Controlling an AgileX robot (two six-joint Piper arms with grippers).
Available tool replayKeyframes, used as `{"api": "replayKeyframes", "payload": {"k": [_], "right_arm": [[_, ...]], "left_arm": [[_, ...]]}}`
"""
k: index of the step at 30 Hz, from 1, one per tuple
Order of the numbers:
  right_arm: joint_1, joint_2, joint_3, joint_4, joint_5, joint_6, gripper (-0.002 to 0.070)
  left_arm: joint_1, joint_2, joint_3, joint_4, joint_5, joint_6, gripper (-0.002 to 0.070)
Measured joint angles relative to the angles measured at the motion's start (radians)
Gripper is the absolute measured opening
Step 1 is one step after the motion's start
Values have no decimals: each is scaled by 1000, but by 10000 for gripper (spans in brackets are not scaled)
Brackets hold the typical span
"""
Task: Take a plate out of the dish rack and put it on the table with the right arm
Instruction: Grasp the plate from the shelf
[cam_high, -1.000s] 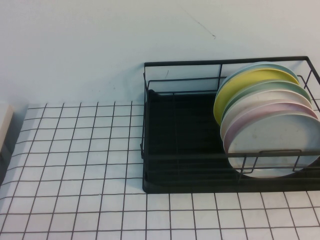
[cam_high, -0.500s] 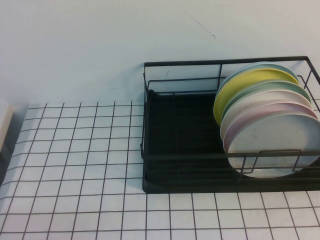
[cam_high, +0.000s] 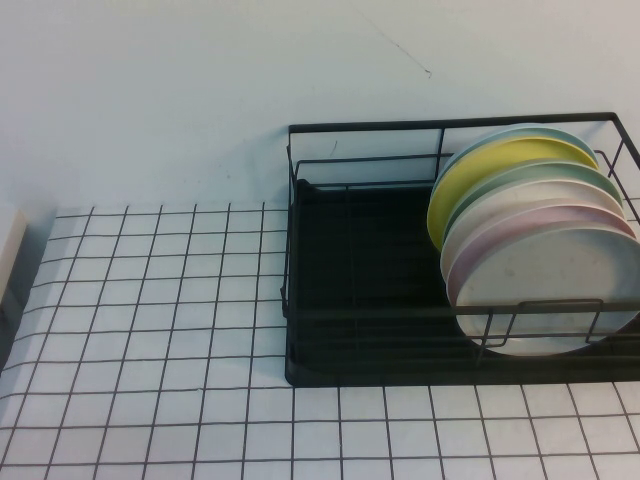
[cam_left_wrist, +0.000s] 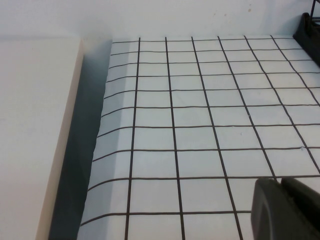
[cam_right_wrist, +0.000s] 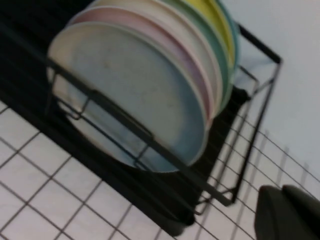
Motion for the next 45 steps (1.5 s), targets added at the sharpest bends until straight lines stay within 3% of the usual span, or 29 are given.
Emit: {"api": "replayKeyframes", "payload": {"k": [7, 9, 14, 17, 24, 34, 45], "right_arm": [[0, 283, -29, 286, 15, -362, 20], [0, 348, -55, 309, 24, -401, 83], [0, 504, -147, 332, 40, -505, 322], [0, 568, -196, 338, 31, -560, 374], [0, 665, -244, 343, 3, -687, 389], [0, 713, -245, 418, -58, -883, 330], [0, 767, -248, 447, -95, -914, 305]], "left_arm": [[0, 0, 0, 0, 0, 0, -3], [0, 0, 0, 0, 0, 0, -3], [0, 0, 0, 0, 0, 0, -3], [0, 0, 0, 0, 0, 0, -3], [0, 0, 0, 0, 0, 0, -3], [0, 0, 0, 0, 0, 0, -3], [0, 0, 0, 0, 0, 0, -3]]}}
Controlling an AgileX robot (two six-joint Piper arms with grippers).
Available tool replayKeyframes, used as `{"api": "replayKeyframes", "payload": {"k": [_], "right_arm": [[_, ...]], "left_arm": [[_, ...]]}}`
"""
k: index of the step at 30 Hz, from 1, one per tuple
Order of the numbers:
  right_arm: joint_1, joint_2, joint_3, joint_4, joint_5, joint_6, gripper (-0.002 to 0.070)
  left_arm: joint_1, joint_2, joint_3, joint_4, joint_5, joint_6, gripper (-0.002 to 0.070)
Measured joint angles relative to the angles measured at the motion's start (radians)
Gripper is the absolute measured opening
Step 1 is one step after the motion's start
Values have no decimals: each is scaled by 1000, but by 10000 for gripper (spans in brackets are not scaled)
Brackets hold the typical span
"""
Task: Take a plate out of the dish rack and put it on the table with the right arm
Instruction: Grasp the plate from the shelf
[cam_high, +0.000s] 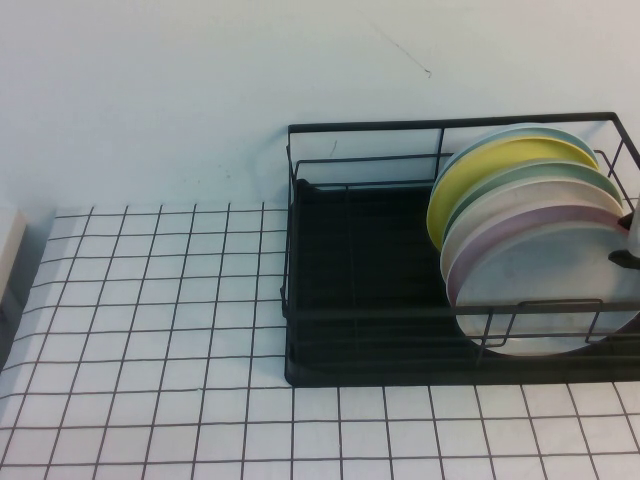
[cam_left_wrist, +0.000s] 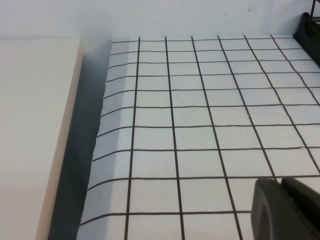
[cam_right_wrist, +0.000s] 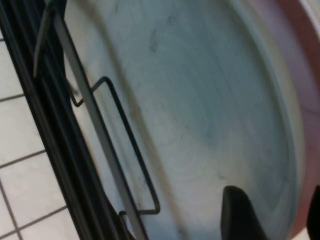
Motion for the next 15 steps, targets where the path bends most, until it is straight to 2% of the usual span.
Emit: {"api": "replayKeyframes", "payload": {"k": [3, 9, 15], "right_arm": [[0, 0, 0, 29, -30, -2, 253], [0, 0, 0, 71, -38, -5, 83], [0, 0, 0, 75, -43, -37, 50]], "left_arm": [[0, 0, 0, 0, 0, 0, -3], [0, 0, 0, 0, 0, 0, -3], [0, 0, 0, 0, 0, 0, -3]]}}
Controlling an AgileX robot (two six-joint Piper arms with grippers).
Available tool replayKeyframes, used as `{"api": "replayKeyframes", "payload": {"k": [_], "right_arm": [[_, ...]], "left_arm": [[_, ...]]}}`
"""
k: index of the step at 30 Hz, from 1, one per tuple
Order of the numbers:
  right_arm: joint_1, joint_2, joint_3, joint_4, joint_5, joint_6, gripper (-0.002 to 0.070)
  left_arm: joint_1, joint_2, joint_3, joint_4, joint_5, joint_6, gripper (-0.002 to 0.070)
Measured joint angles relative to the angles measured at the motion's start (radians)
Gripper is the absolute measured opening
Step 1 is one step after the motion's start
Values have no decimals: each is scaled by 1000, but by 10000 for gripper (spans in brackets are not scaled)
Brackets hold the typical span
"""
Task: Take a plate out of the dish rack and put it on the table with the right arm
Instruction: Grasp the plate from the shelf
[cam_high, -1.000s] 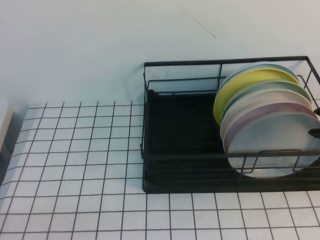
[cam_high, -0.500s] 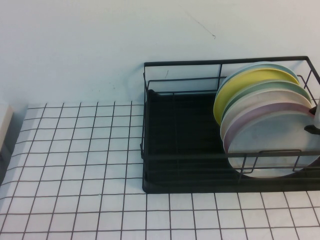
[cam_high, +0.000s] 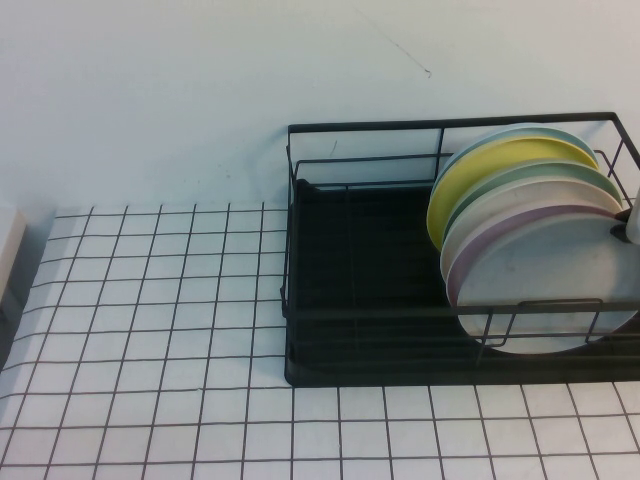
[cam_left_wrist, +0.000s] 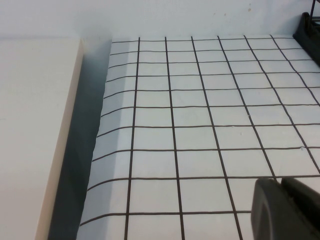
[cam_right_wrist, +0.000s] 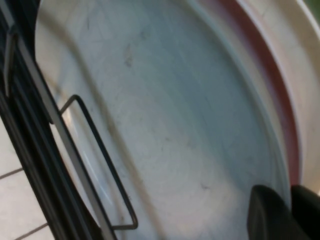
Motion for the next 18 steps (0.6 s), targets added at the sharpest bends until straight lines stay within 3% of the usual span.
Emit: {"api": "replayKeyframes", "payload": {"k": [6, 12, 18], "right_arm": [[0, 0, 0, 23, 4, -17, 59], [0, 0, 0, 39, 41, -19, 158], [2, 0, 0, 46, 43, -19, 181]], "left_arm": [[0, 0, 0, 0, 0, 0, -3], [0, 0, 0, 0, 0, 0, -3], [0, 0, 0, 0, 0, 0, -3]]}}
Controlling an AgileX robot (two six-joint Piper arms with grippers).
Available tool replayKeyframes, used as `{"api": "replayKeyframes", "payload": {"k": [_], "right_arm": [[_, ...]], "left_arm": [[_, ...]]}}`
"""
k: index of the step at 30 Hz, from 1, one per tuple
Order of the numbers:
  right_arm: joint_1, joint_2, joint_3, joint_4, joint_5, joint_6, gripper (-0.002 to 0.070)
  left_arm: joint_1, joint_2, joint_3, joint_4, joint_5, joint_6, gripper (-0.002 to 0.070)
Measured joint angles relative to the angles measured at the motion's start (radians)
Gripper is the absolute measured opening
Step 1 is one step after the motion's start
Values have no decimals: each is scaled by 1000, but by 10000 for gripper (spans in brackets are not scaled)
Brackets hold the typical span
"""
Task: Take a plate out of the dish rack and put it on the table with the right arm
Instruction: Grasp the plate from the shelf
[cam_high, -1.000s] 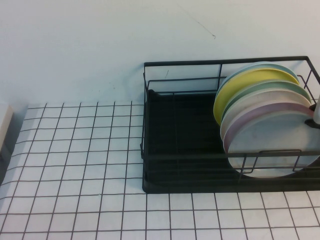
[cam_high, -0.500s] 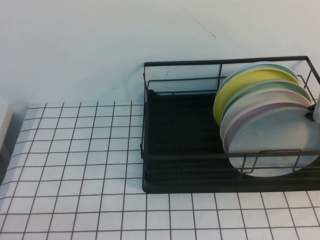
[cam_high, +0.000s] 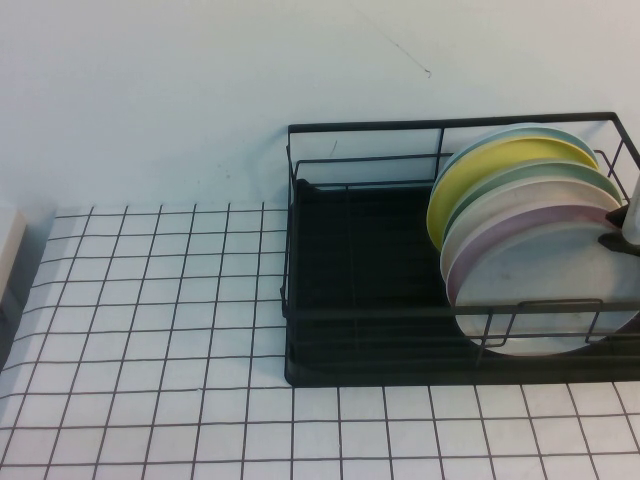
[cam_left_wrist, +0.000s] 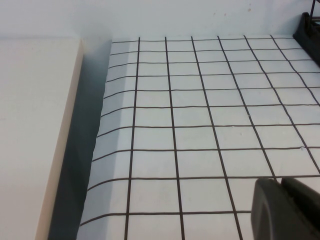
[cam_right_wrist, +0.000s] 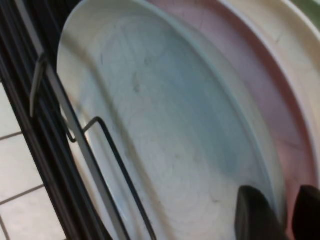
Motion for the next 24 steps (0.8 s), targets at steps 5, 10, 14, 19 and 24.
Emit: {"api": "replayKeyframes", "payload": {"k": [5, 10, 14, 19, 24], "right_arm": [[0, 21, 0, 4, 3, -9, 183], [0, 56, -2, 5, 27, -11, 185], [0, 59, -2, 5, 31, -15, 140], [0, 59, -4, 0, 33, -33, 120], [0, 24, -4, 32, 42, -40, 120]], "left_arm": [[0, 0, 0, 0, 0, 0, -3], [0, 0, 0, 0, 0, 0, -3], [0, 0, 0, 0, 0, 0, -3], [0, 0, 0, 0, 0, 0, -3], [0, 0, 0, 0, 0, 0, -3]]}}
